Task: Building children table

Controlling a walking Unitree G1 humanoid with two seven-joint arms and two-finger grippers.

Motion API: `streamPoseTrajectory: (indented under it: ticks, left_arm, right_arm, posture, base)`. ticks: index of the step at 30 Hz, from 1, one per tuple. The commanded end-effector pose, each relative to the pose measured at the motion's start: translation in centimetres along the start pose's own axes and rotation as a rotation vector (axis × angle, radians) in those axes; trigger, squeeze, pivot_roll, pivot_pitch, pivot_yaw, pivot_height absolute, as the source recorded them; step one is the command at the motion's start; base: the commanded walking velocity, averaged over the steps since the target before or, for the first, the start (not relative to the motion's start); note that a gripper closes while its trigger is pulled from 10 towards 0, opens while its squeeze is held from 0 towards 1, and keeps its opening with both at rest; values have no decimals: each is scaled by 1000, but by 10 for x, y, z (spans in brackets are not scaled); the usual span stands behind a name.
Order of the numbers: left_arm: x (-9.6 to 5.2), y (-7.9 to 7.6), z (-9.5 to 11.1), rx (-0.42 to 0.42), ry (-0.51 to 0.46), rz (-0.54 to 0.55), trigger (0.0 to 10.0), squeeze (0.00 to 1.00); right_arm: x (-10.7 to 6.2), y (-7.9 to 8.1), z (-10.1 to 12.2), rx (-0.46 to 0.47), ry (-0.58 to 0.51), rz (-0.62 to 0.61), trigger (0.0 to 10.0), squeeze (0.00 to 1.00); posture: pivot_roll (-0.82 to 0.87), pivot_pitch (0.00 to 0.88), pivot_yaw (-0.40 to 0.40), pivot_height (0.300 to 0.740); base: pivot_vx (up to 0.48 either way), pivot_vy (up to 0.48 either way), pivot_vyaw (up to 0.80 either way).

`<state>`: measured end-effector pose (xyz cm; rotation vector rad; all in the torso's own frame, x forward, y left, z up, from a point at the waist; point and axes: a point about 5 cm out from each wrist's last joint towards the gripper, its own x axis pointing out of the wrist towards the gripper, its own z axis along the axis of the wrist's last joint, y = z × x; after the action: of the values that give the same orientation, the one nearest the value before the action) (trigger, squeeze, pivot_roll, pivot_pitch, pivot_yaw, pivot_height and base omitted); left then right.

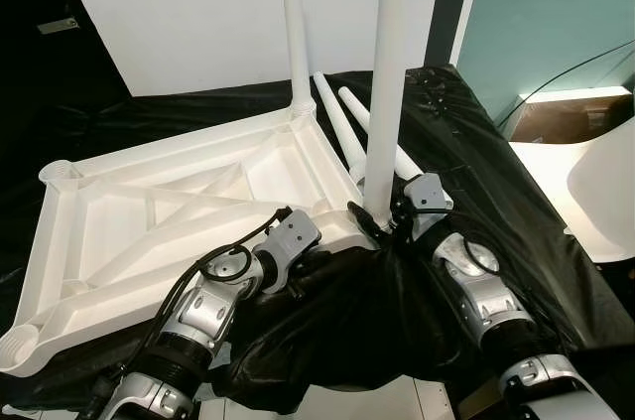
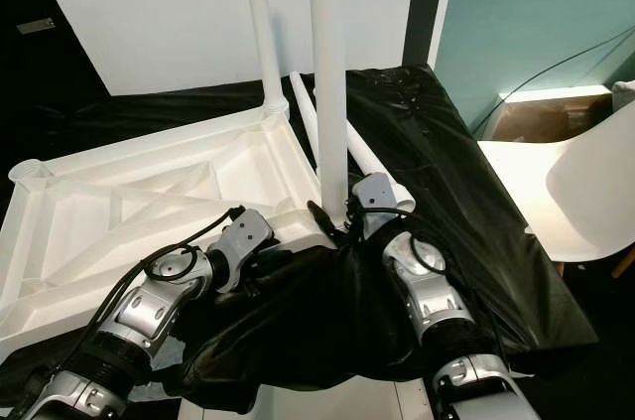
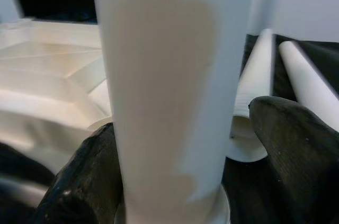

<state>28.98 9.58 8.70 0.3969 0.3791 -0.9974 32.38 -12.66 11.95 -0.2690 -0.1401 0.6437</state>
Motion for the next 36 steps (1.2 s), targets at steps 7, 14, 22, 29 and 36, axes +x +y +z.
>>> streamPoseTrajectory:
  ticks: [7, 14, 22, 29, 36]
  left_arm:
    - [2, -16, -37, -80, 141, -89, 10000, 0]
    - [1, -15, -36, -79, 140, -86, 10000, 0]
    - [0, -16, -37, -83, 141, -84, 10000, 0]
    - [-1, -16, -37, -84, 141, -81, 10000, 0]
    - [-1, -15, -37, -80, 144, -80, 10000, 0]
  right_arm:
    - [-9, -3, -6, -18, 122, 363, 0, 0]
    - [-9, -7, -12, -18, 183, 397, 0, 0]
    - [-11, 23, -24, 130, 187, 313, 0, 0]
    - [-10, 35, -23, 211, 94, -269, 0, 0]
    - [2, 35, -9, 239, 17, -253, 6863, 0]
  posture:
    - [-34, 0, 48, 740]
    - [-30, 0, 47, 740]
    - [-22, 0, 41, 740]
    - [-18, 0, 39, 740]
    - [-19, 0, 42, 740]
  base:
    - [0, 0, 0]
    - [0, 0, 0]
    - [0, 0, 0]
    - [0, 0, 0]
    - [0, 0, 0]
